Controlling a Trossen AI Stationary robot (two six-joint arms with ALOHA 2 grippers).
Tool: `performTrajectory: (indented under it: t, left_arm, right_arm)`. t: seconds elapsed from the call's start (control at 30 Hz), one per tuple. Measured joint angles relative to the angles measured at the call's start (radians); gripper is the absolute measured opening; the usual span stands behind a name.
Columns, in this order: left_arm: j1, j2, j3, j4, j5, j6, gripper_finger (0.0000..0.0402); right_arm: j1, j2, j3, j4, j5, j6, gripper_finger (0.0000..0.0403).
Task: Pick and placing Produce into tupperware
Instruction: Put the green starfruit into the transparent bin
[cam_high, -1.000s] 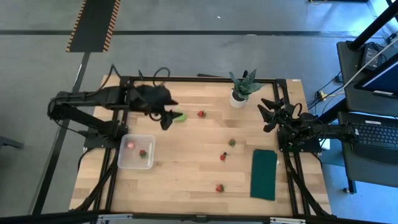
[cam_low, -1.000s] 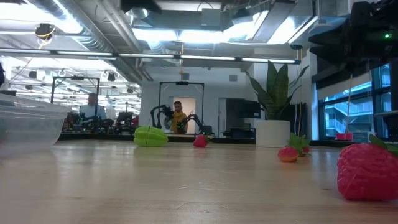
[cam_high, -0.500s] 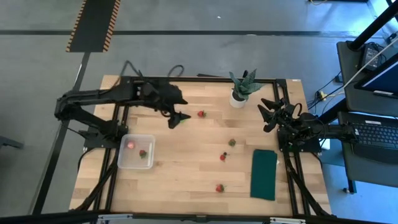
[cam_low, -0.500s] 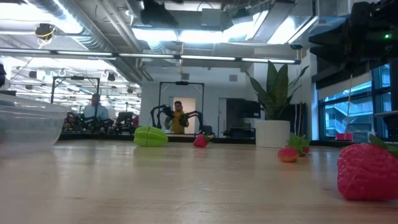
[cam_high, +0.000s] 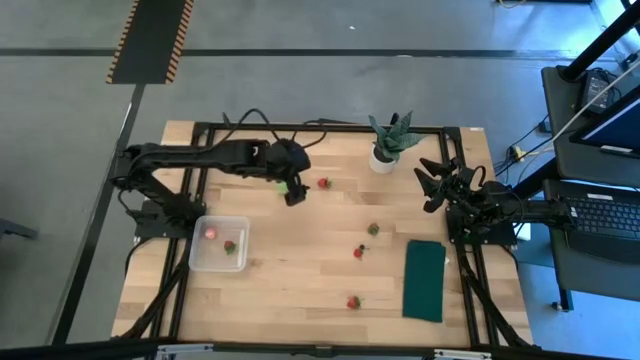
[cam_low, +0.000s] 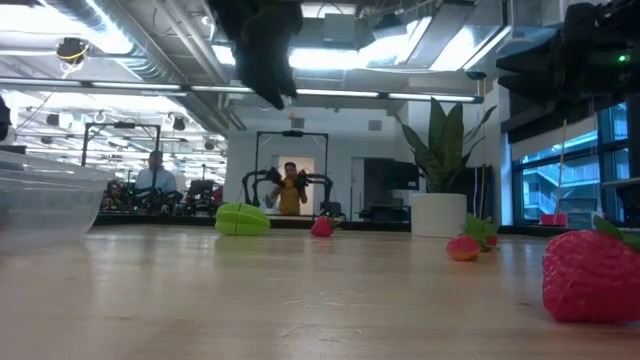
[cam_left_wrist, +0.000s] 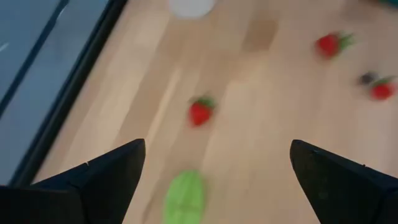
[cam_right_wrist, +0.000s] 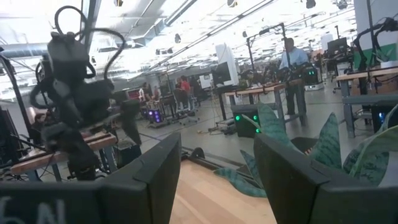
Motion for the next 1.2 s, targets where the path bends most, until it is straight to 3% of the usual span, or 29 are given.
performTrajectory:
  t: [0.83,1.2]
  left_arm:
    - [-0.011,0.001,0.000,-0.034,-0.054,-0.014,0.0381]
    - [0.096,0.114,0.000,-0.067,0.005,-0.021,0.0348]
  right_arm:
    - [0.000,0.000,0.000,-0.002,0.000,-0.002,0.0204]
    - [0.000,0.001,0.000,-0.021,0.000,-0.002,0.0204]
